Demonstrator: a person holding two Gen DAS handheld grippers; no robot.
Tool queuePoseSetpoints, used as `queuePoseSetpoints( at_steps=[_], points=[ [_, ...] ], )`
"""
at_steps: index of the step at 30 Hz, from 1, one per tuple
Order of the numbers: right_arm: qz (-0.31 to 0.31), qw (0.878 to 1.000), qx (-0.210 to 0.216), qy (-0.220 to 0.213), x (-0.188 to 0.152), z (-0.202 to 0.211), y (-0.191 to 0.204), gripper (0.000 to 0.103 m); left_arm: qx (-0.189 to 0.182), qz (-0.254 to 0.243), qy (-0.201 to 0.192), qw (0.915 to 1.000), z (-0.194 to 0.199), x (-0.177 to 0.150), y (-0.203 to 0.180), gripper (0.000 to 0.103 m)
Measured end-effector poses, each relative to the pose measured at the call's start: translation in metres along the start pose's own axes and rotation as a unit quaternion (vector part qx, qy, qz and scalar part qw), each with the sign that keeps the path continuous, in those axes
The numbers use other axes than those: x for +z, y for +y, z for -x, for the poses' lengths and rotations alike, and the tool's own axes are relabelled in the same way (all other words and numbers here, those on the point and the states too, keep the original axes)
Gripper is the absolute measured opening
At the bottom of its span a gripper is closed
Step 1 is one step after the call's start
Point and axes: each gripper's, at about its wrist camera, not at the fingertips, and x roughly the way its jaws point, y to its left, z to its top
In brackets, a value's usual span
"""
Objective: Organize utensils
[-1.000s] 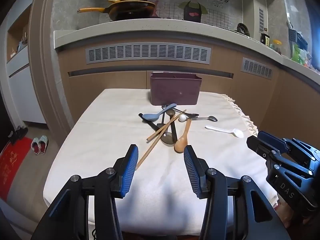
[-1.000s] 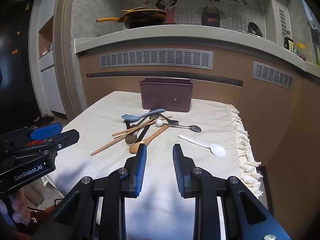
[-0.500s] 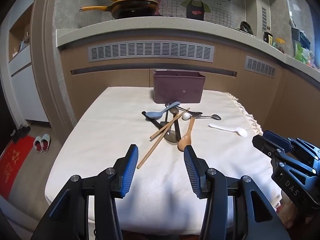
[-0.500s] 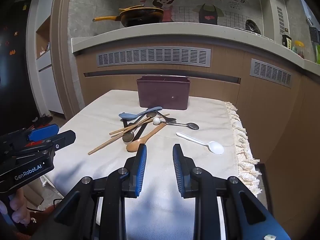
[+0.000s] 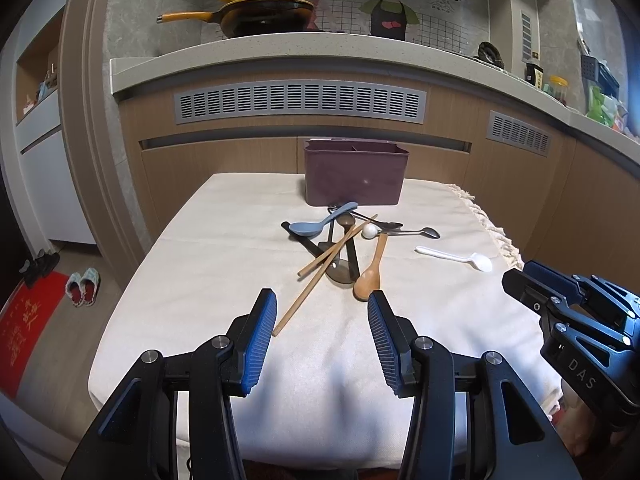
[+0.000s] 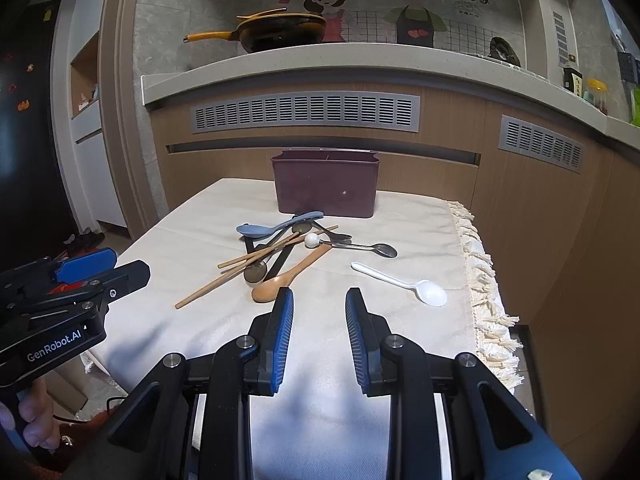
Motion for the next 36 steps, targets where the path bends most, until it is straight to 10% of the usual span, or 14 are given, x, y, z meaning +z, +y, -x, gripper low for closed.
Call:
queuePoseSetpoints(
  at_steps=[36],
  points=[
    [-0.003,1.0,0.001,0.003,0.0006,-0.0011,-0.0001,0.025,-0.008,-0.004,0.008,0.9999,-0.004,-0.0004,0.0002,0.048]
  ],
)
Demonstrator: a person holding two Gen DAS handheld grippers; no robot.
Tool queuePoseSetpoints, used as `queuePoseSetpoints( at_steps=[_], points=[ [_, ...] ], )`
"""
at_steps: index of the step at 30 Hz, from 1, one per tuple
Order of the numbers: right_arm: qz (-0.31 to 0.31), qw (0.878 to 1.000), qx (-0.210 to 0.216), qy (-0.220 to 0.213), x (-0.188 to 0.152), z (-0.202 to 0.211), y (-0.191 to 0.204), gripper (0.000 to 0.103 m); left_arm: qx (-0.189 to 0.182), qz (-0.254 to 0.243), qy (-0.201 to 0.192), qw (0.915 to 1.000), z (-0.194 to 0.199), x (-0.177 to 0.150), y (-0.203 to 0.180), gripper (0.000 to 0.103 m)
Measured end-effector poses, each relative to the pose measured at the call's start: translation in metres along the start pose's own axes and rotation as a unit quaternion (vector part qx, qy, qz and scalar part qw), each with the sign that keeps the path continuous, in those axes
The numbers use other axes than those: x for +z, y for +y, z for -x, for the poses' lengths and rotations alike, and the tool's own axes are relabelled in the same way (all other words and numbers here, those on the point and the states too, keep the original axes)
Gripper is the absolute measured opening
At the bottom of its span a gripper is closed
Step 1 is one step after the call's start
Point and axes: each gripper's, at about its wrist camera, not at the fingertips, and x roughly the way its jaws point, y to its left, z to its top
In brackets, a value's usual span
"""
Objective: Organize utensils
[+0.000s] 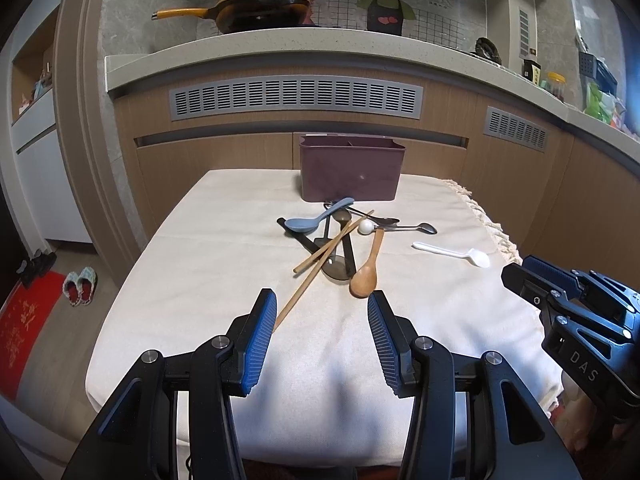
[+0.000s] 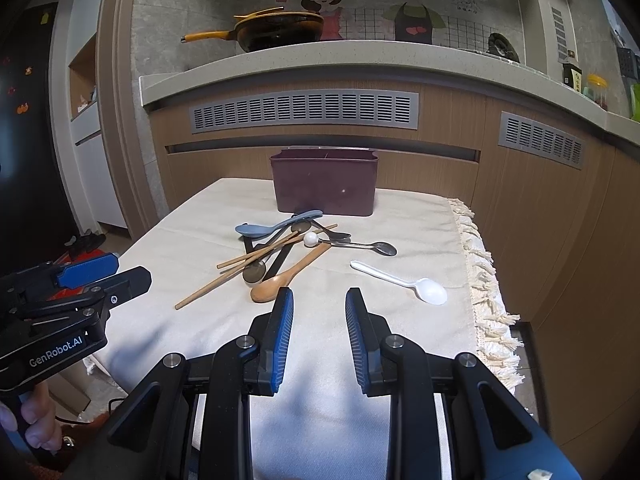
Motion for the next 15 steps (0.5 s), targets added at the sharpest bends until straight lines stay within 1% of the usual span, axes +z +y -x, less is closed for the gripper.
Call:
queuePoseSetpoints(
  at_steps=[10,15],
  points=[
    [-0.001,1.0,0.0,0.001,0.0004,0.0001,-0.0001,0.025,-0.002,0.001,0.003,1.0,-0.0016,-0.0004,-0.0006,0.048],
    [0.0,1.0,0.0,0.004,0.0004,-0.0012,0.0004,0.025,-0.014,0.006,0.011,0.9998,-0.0062,0.001,0.0021,0.048]
  ],
)
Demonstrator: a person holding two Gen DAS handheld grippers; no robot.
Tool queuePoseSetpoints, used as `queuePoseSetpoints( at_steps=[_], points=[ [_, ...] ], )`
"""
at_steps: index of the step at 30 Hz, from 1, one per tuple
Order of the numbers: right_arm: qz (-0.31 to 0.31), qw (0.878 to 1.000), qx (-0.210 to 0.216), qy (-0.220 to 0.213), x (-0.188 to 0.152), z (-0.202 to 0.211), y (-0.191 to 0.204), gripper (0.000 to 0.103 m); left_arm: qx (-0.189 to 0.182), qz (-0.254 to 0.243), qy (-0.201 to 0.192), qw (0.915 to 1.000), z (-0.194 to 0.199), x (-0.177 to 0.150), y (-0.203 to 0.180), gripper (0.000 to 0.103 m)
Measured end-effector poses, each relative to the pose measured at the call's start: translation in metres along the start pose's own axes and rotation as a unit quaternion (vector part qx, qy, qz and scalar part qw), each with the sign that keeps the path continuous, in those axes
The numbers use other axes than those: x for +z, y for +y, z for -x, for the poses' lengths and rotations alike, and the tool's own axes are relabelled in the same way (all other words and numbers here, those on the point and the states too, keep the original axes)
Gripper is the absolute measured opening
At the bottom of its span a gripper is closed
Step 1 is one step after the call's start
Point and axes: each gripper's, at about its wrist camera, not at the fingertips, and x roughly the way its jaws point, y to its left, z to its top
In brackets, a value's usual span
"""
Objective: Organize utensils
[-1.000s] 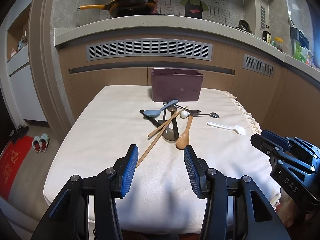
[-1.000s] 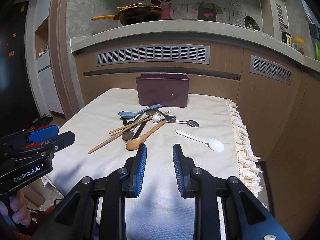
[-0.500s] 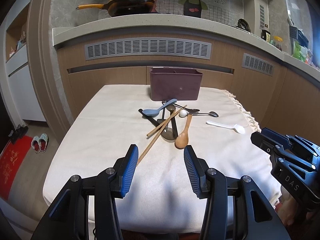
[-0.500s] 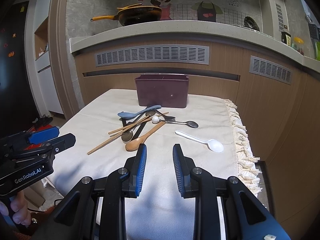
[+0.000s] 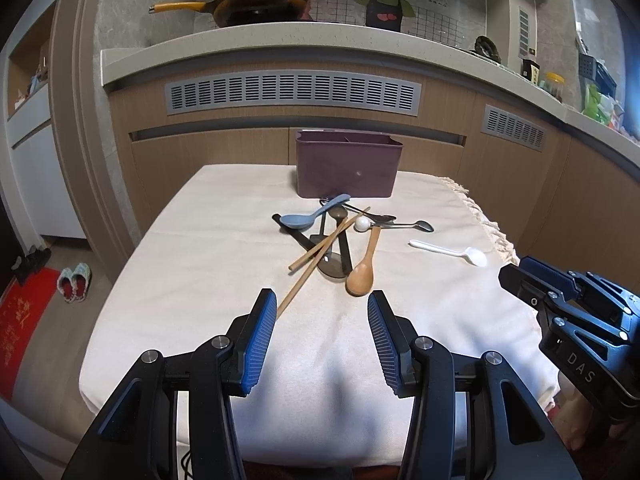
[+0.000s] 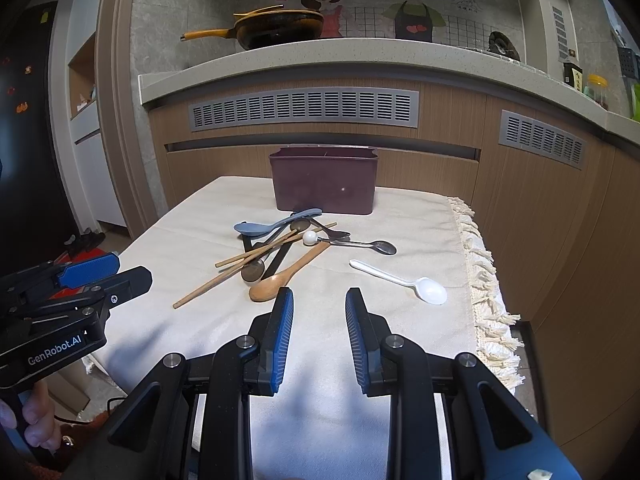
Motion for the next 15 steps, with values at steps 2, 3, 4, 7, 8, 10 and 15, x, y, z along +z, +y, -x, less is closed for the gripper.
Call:
queuePoseSetpoints(
  at_steps=[2,3,4,7,8,10,15],
  points=[
    [0.0,1.0,0.0,0.001,0.001,-0.001,-0.001,0.025,-0.007,0.002,0.002,1.0,-0.002,0.001,0.001,0.048],
    [0.0,1.0,0.0,0.003,0.001,-0.002,-0.001,0.025,-0.009,0.003,0.003,1.0,-0.003,0.002,0.002,0.048],
    [0.0,1.0,0.0,0.004,0.001,-0.003,-0.001,0.025,-0.011,0.003,0.003,0.9999,-0.004,0.003,0.003,0.048],
    [0.001,1.0,-0.001,0.006,0.001,-0.006,-0.003,0.025,-0.015,-0.004,0.004,0.9999,-0.008,0.006,0.003,0.048],
    [0.004,1.0,-0.002,0.007,0.002,-0.007,-0.004,0.025,-0.013,-0.007,0.004,0.9999,-0.011,0.008,0.004,0.048],
    [0.012,1.0,-0.006,0.005,0.003,-0.009,-0.006,0.025,-0.015,-0.008,0.008,0.9998,-0.02,0.013,0.01,0.048],
    [0.034,0.999,-0.004,0.016,0.009,-0.026,-0.019,0.025,-0.076,0.01,0.042,0.9962,-0.055,0.031,0.036,0.048]
  ],
)
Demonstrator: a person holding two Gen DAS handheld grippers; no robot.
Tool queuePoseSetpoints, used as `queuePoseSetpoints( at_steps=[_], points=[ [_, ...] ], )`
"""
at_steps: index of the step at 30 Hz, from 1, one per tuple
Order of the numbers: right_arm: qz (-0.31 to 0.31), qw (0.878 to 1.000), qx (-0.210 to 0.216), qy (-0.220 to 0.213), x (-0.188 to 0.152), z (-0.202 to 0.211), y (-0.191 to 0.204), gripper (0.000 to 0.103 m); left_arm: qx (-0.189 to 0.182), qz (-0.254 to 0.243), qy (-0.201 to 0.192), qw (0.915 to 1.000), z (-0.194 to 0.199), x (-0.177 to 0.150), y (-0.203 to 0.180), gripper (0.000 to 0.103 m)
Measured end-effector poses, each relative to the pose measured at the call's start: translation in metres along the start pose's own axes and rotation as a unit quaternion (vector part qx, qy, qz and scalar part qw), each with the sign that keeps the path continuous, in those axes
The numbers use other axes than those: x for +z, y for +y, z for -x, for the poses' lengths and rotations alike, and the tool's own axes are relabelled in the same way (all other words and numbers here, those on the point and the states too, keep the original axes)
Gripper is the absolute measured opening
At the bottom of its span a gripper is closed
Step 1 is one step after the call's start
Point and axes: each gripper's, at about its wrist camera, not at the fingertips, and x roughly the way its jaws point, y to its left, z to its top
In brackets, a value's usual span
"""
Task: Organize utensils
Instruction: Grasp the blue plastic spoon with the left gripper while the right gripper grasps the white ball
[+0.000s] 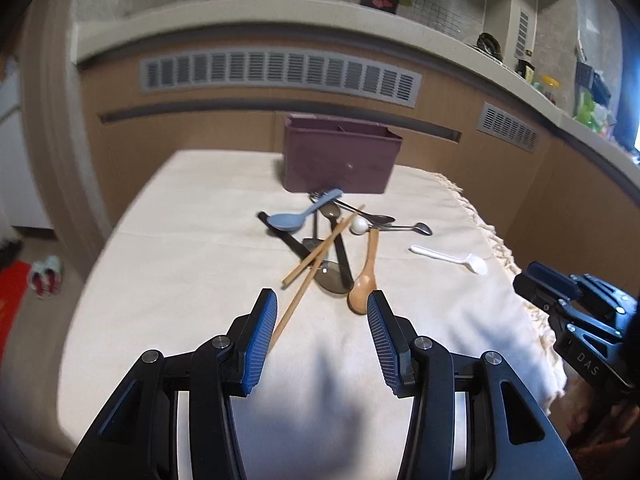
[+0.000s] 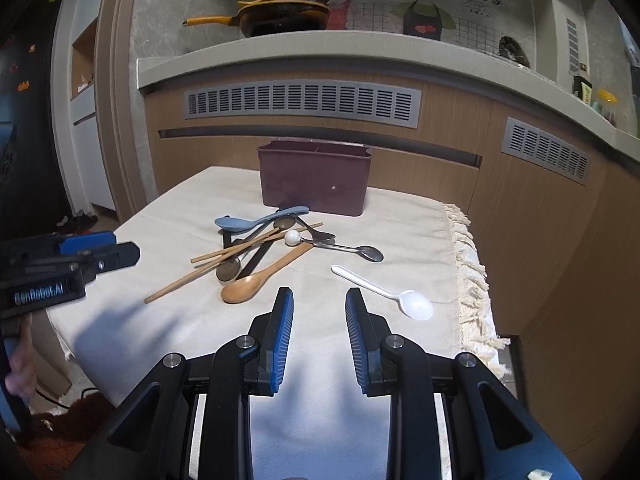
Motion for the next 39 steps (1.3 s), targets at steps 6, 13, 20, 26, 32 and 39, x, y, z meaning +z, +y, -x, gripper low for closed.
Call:
queuePoseSetpoints(
  at_steps=[6,13,20,26,32,39],
  points=[
    [-0.03,0.996,0.06,0.056,0.001,-0.034,-0.027,0.025,-0.016,-0.043,0.018,0.9988,-0.04,0.027,0.01,0.048],
    [-0.019,0.994,-0.013,0.105,0.005,-0.073,-0.047,0.025,-0.075,-0.072,0.08,0.9914,-0.128,0.088,0.025,0.048],
    [-0.004,0.993,-0.029,0.114,0.022,-0.097,-0.055,0.025,-0.075,-0.077,0.136,0.985,-0.206,0.122,0.024,0.04],
    [0.001,0.992,0.012,0.125,0.04,-0.127,-0.063,0.025,-0.105,-0.083,0.183,0.9739,-0.246,0.124,0.022,0.03],
    [0.002,0.986,0.079,0.149,0.066,-0.164,-0.06,0.025,-0.088,-0.046,0.18,0.9787,-0.226,0.117,0.042,0.01],
    [0.087,0.971,0.138,0.173,0.102,-0.231,-0.011,0.024,-0.051,-0.005,0.174,0.9834,-0.176,0.082,0.073,0.009]
  ],
)
